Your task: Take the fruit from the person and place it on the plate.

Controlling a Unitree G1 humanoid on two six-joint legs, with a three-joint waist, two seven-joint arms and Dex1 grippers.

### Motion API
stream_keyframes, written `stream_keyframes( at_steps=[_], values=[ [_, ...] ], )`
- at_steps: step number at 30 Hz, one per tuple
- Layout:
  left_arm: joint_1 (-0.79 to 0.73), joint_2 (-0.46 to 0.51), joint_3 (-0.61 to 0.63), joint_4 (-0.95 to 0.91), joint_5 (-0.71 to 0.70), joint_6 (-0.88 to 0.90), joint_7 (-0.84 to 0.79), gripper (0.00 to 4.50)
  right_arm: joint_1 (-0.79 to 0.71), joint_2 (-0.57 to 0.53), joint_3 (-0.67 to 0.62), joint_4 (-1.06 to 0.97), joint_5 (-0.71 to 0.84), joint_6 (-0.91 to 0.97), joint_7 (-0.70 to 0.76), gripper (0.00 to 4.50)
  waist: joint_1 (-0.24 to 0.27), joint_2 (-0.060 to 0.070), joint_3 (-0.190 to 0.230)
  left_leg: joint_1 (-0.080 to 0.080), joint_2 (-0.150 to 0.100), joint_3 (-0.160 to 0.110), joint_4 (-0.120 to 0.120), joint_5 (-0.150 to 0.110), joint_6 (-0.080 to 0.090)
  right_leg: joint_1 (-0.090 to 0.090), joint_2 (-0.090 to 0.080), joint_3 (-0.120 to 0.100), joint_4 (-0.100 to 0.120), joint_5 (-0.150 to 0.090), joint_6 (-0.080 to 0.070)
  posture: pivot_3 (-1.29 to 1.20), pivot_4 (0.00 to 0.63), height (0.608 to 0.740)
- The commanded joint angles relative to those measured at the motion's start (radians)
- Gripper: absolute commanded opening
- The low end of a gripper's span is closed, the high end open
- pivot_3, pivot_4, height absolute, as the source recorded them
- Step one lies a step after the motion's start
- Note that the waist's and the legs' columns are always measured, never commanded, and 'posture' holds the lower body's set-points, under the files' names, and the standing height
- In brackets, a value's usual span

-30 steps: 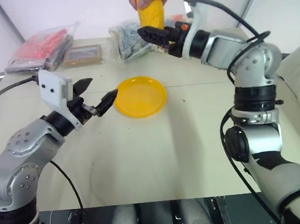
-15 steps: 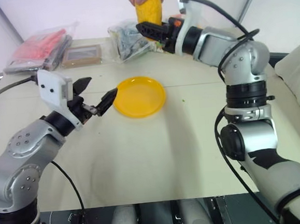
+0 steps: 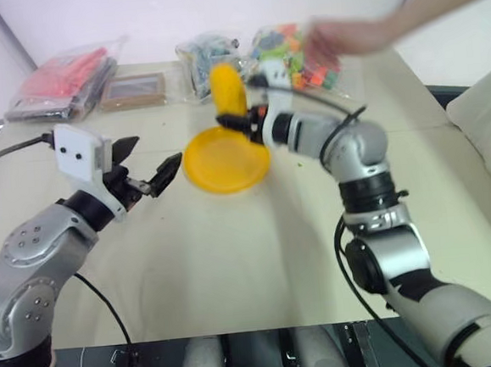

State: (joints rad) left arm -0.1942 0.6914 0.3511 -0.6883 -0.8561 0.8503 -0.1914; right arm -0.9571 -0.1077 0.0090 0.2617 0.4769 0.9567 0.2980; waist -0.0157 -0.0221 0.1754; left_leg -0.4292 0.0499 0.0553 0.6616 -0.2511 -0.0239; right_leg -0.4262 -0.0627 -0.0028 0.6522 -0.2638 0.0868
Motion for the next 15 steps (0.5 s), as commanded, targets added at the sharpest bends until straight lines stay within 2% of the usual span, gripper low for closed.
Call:
stream_keyframes(
  at_steps=[1, 5, 11, 13, 15],
  values=[
    [0.021, 0.018, 0.045, -0.042, 0.005, 0.005, 0.014, 4.50, 0.032, 0.039, 0.037, 0.003, -0.044, -0.009, -0.028, 2.06, 0.000, 0.000, 0.000, 0.000, 0.000, 0.000, 0.000, 0.000, 0.000, 0.000, 0.000, 0.000, 0.000, 0.000, 0.000, 0.00, 0.150, 0.731],
    [0.034, 0.016, 0.044, -0.050, 0.013, 0.007, 0.031, 4.50, 0.083, 0.047, 0.096, 0.051, -0.127, -0.083, -0.021, 2.06, 0.002, 0.000, 0.000, 0.000, 0.000, 0.000, 0.000, 0.000, 0.000, 0.000, 0.000, 0.000, 0.000, 0.000, 0.000, 0.00, 0.150, 0.731],
    [0.052, 0.006, 0.033, -0.069, 0.022, 0.009, 0.046, 4.50, 0.092, 0.044, 0.120, 0.096, -0.197, -0.103, -0.018, 2.06, -0.001, 0.000, 0.000, 0.000, 0.000, 0.000, 0.000, 0.000, 0.000, 0.000, 0.001, 0.000, 0.000, 0.000, 0.000, 0.00, 0.150, 0.731],
    [0.052, 0.003, 0.033, -0.069, 0.021, 0.008, 0.047, 4.50, 0.093, 0.045, 0.113, 0.085, -0.199, -0.103, -0.003, 3.09, -0.001, 0.000, 0.000, 0.001, 0.000, 0.000, 0.000, 0.000, 0.000, 0.000, 0.001, 0.000, 0.000, 0.000, 0.000, 0.00, 0.150, 0.731],
    [0.050, 0.001, 0.029, -0.068, 0.021, 0.006, 0.049, 4.50, 0.093, 0.041, 0.106, 0.070, -0.198, -0.095, 0.014, 3.93, -0.001, 0.000, 0.000, 0.001, 0.000, 0.000, 0.000, 0.000, 0.000, 0.000, 0.000, 0.000, 0.000, 0.000, 0.000, 0.00, 0.150, 0.731]
  ],
)
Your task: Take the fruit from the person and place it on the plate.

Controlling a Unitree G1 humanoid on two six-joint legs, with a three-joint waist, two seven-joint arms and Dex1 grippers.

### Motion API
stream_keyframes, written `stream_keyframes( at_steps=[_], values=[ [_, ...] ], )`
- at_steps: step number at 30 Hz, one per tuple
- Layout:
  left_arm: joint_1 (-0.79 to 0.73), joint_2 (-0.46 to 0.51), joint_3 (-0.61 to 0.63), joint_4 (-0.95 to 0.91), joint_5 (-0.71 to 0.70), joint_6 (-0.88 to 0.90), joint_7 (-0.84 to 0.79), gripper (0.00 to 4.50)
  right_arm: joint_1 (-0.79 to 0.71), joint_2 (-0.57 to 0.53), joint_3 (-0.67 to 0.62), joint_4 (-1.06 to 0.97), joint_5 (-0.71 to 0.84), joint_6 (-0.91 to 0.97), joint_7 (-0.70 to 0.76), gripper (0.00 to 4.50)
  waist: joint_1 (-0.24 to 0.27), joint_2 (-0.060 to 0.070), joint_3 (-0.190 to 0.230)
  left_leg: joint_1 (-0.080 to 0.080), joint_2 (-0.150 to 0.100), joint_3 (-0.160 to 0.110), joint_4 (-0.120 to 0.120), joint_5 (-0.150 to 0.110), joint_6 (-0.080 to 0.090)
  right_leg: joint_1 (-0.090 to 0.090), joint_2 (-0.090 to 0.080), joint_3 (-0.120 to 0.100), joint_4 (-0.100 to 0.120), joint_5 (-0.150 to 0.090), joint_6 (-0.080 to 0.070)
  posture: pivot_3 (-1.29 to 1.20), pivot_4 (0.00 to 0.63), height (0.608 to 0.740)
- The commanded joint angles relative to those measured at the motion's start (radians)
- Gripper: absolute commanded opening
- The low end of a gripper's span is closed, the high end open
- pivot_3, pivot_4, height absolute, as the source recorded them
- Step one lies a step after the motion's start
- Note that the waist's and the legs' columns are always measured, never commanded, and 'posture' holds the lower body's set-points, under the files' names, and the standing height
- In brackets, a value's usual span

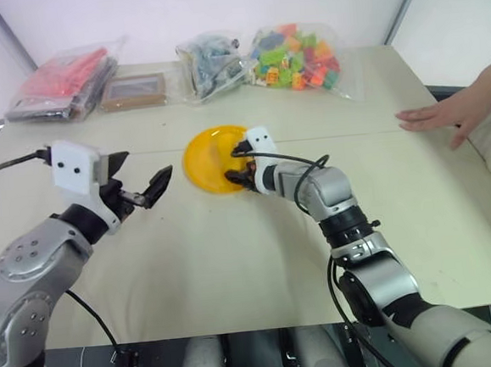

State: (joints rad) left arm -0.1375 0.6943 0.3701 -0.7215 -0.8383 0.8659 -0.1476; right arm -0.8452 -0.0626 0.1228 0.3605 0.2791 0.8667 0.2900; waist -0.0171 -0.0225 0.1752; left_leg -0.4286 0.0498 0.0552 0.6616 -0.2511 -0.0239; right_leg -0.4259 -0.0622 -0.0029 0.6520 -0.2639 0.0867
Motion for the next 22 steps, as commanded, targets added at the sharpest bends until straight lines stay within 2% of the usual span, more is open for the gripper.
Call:
stream_keyframes(
  at_steps=[1, 5, 8, 12, 15, 19, 22],
  values=[
    [-0.007, -0.003, 0.008, -0.034, 0.004, -0.010, 0.006, 4.50, -0.019, -0.008, -0.006, -0.035, -0.001, -0.004, 0.033, 4.45, 0.001, 0.000, 0.000, 0.000, 0.000, 0.000, 0.000, 0.000, 0.000, 0.000, 0.000, 0.000, 0.000, 0.000, 0.000, 0.00, 0.150, 0.731],
    [-0.012, -0.004, -0.002, -0.033, 0.004, -0.015, -0.006, 4.50, -0.019, -0.056, -0.026, -0.089, 0.012, 0.023, 0.083, 4.49, 0.004, 0.000, 0.000, 0.000, 0.000, 0.000, 0.000, 0.000, 0.000, 0.000, 0.000, 0.000, 0.000, 0.000, 0.000, 0.00, 0.150, 0.731],
    [-0.014, 0.001, -0.002, -0.037, -0.001, -0.016, -0.020, 4.50, -0.016, -0.141, -0.054, -0.162, 0.039, 0.038, 0.155, 4.49, 0.005, 0.000, 0.000, 0.000, 0.000, 0.000, 0.000, 0.000, 0.000, 0.000, 0.000, 0.000, 0.000, 0.000, 0.000, 0.00, 0.150, 0.731],
    [-0.009, 0.009, 0.023, -0.040, -0.018, -0.018, -0.044, 4.50, 0.029, -0.373, -0.092, -0.375, 0.147, 0.030, 0.415, 4.49, 0.006, 0.000, 0.000, 0.000, -0.001, 0.000, 0.000, 0.000, 0.000, 0.001, -0.001, 0.000, -0.001, 0.000, 0.000, 0.00, 0.150, 0.731],
    [-0.016, 0.017, 0.038, -0.036, -0.031, -0.017, -0.057, 4.50, 0.068, -0.545, -0.155, -0.450, 0.197, 0.050, 0.530, 4.49, 0.006, 0.000, 0.000, 0.000, 0.000, 0.000, 0.000, 0.000, 0.000, 0.001, 0.000, 0.000, -0.002, 0.000, 0.000, 0.00, 0.150, 0.731],
    [-0.021, 0.024, 0.048, -0.025, -0.040, -0.023, -0.072, 4.50, 0.125, -0.674, -0.250, -0.511, 0.269, 0.030, 0.627, 4.49, 0.003, 0.000, 0.000, 0.001, 0.000, 0.000, 0.000, 0.000, 0.000, 0.001, 0.000, 0.000, -0.002, 0.000, 0.000, 0.00, 0.150, 0.731],
    [-0.029, 0.022, 0.049, -0.012, -0.044, -0.026, -0.082, 4.50, 0.168, -0.720, -0.285, -0.551, 0.309, 0.039, 0.656, 4.49, 0.002, 0.000, 0.001, 0.001, 0.000, 0.000, -0.001, 0.000, 0.000, 0.001, 0.001, 0.000, -0.002, 0.000, 0.000, 0.00, 0.150, 0.731]
  ],
)
